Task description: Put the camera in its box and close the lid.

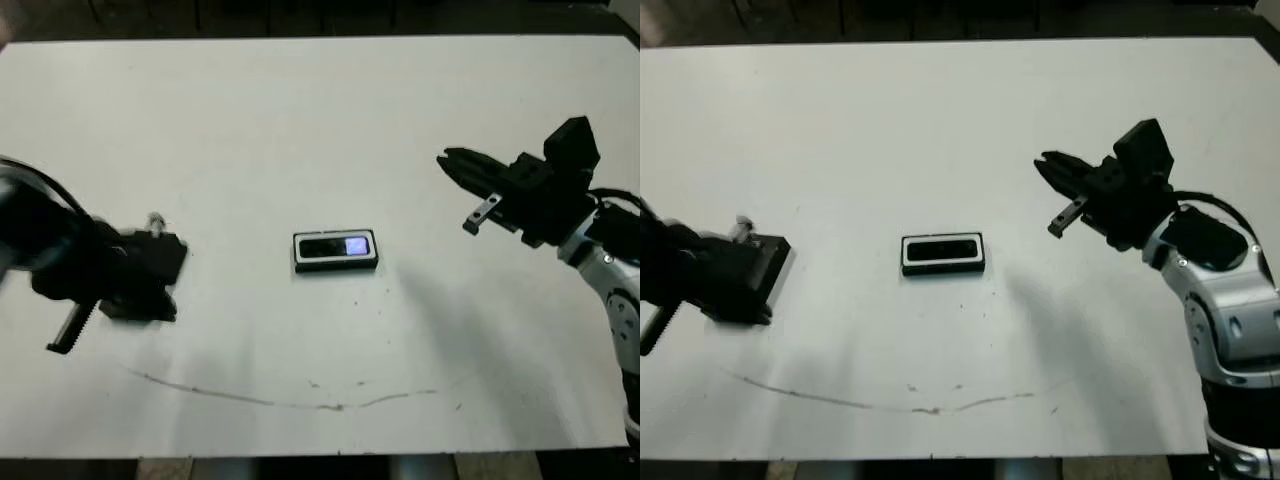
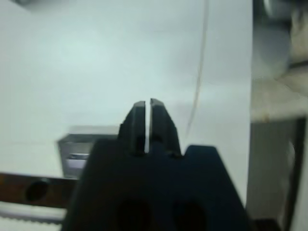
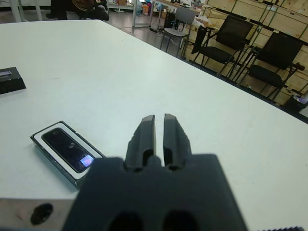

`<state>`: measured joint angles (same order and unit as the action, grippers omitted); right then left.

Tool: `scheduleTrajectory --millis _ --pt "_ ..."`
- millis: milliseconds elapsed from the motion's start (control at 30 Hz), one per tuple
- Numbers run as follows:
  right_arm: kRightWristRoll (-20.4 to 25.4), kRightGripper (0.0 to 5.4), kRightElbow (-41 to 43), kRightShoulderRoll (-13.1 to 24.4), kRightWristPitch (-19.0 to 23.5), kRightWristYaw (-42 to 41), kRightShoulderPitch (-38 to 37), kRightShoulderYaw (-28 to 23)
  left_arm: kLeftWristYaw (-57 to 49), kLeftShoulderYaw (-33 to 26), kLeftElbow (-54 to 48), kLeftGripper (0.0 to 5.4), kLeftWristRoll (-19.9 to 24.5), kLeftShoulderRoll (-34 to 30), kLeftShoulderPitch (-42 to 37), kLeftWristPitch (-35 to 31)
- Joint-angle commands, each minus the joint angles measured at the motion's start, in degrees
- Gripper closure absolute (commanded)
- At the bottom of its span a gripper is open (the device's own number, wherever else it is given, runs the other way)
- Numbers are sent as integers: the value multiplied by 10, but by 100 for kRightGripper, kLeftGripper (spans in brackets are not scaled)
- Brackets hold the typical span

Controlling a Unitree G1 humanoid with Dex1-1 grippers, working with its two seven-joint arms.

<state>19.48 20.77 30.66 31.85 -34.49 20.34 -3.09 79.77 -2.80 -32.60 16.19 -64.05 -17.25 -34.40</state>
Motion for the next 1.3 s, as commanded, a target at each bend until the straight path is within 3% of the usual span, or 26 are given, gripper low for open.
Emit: scheduleTrajectory --millis 33,100,167,200,300,367,567,700,1000,1200,1300 --pt "-4 538 -9 7 7 -1 -4 6 -136 -181 -94 540 44 125 131 -56" --pt "-3 538 -13 7 5 -3 -4 6 -256 -228 -141 540 31 244 201 -30" --pt "-4 538 -14 7 6 -2 -3 7 -375 -233 -186 540 -7 346 257 -2" --pt "-5 539 -16 7 5 -2 -3 8 -440 -214 -211 530 -49 391 287 16" --pt "-4 540 -20 6 2 -4 -3 8 -544 -162 -244 494 -132 461 361 60" --pt "-5 540 -23 6 2 -4 -2 8 -573 -137 -236 458 -161 482 398 94" --pt "-11 540 -40 9 -15 -9 -2 15 -636 -86 -159 351 -168 534 446 167" --pt "-9 540 -52 8 -19 -16 -1 17 -663 -70 -111 282 -168 529 449 209" --pt "-18 540 -55 9 -23 -18 -6 19 -653 -86 -107 118 -121 491 433 154" --pt "-19 540 -60 9 -26 -20 -9 19 -668 -78 -107 11 -137 487 431 132" --pt "-20 540 -60 11 -30 -21 -11 19 -671 -77 -96 3 -139 493 433 151"
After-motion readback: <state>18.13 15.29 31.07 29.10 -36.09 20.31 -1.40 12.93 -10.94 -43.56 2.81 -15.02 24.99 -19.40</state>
